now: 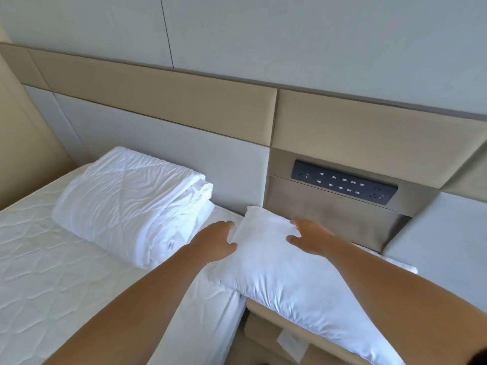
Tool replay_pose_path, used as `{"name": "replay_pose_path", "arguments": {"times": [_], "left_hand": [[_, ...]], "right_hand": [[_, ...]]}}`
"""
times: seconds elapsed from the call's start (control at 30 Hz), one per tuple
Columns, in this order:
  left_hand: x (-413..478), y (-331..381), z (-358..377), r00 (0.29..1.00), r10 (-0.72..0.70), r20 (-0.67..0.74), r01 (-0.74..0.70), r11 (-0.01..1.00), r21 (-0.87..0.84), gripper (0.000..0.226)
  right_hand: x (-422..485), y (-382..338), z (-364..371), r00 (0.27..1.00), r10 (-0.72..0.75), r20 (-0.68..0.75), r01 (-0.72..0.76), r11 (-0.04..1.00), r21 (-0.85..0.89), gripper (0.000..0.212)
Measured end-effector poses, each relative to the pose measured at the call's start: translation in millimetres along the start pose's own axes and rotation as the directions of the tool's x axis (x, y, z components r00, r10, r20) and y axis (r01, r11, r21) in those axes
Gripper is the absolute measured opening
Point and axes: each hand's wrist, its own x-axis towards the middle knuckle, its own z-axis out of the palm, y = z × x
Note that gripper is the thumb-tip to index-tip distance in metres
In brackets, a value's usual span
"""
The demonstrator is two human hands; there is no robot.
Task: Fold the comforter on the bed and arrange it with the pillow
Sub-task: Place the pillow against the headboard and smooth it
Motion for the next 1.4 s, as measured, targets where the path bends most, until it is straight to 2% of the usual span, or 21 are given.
{"name": "replay_pose_path", "arguments": {"times": [0.17, 0.4, 0.5, 0.57, 0.63, 0.7, 0.8, 0.9, 1.0, 1.07, 1.13, 1.23, 1.33, 1.4], "left_hand": [[20.9, 37.3, 26.0, 0.995, 0.075, 0.069, -0.072, 0.996, -0.046, 0.067], [67.1, 92.4, 85.2, 0.986, 0.075, 0.151, -0.064, 0.995, -0.075, 0.065], [93.3, 112.5, 120.6, 0.983, 0.003, 0.182, 0.017, 0.994, -0.111, 0.062], [108.9, 122.6, 149.5, 0.968, -0.122, 0.219, 0.175, 0.954, -0.242, 0.060], [119.4, 128.3, 181.2, 0.920, -0.261, 0.291, 0.369, 0.826, -0.426, 0.068], [120.6, 129.2, 216.8, 0.852, -0.392, 0.347, 0.523, 0.635, -0.568, 0.076], [112.3, 126.9, 266.6, 0.693, -0.594, 0.410, 0.679, 0.345, -0.648, 0.073], [98.9, 124.0, 305.6, 0.500, -0.682, 0.533, 0.723, -0.010, -0.691, 0.085], [94.9, 118.8, 338.9, 0.414, -0.651, 0.636, 0.693, -0.227, -0.684, 0.102], [98.4, 116.9, 356.1, 0.411, -0.611, 0.677, 0.662, -0.310, -0.682, 0.120], [104.5, 116.8, 367.6, 0.408, -0.589, 0.698, 0.630, -0.372, -0.682, 0.127], [114.7, 120.4, 378.7, 0.454, -0.565, 0.689, 0.485, -0.492, -0.723, 0.092], [118.7, 125.5, 381.0, 0.567, -0.504, 0.652, 0.379, -0.544, -0.749, 0.090], [117.2, 128.5, 376.5, 0.640, -0.437, 0.633, 0.352, -0.566, -0.746, 0.074]], "right_hand": [[-37.9, 63.0, 11.1, 0.986, 0.166, -0.003, -0.165, 0.986, 0.023, 0.065], [-38.3, 167.5, 28.6, 0.948, 0.314, 0.054, -0.318, 0.939, 0.128, 0.064], [-13.9, 208.1, 36.2, 0.930, 0.356, 0.088, -0.366, 0.907, 0.207, 0.065], [11.3, 230.4, 47.0, 0.919, 0.381, 0.107, -0.395, 0.878, 0.270, 0.064], [38.8, 245.5, 58.4, 0.920, 0.375, 0.112, -0.391, 0.864, 0.318, 0.064], [63.7, 255.7, 72.3, 0.935, 0.338, 0.105, -0.353, 0.874, 0.333, 0.065], [94.9, 270.5, 94.0, 0.957, 0.277, 0.093, -0.292, 0.914, 0.283, 0.067], [124.8, 284.9, 110.0, 0.961, 0.258, 0.103, -0.272, 0.950, 0.155, 0.077], [158.2, 298.5, 119.2, 0.959, 0.274, 0.072, -0.280, 0.956, 0.089, 0.087], [179.2, 304.1, 123.8, 0.955, 0.289, 0.074, -0.295, 0.951, 0.091, 0.093], [197.4, 307.4, 127.7, 0.947, 0.301, 0.111, -0.307, 0.951, 0.043, 0.102], [214.6, 308.2, 134.2, 0.943, 0.314, 0.113, -0.314, 0.949, -0.021, 0.113], [220.7, 306.5, 138.3, 0.946, 0.318, 0.062, -0.316, 0.948, -0.040, 0.111], [219.5, 301.5, 134.7, 0.937, 0.336, 0.098, -0.339, 0.941, 0.010, 0.104]]}}
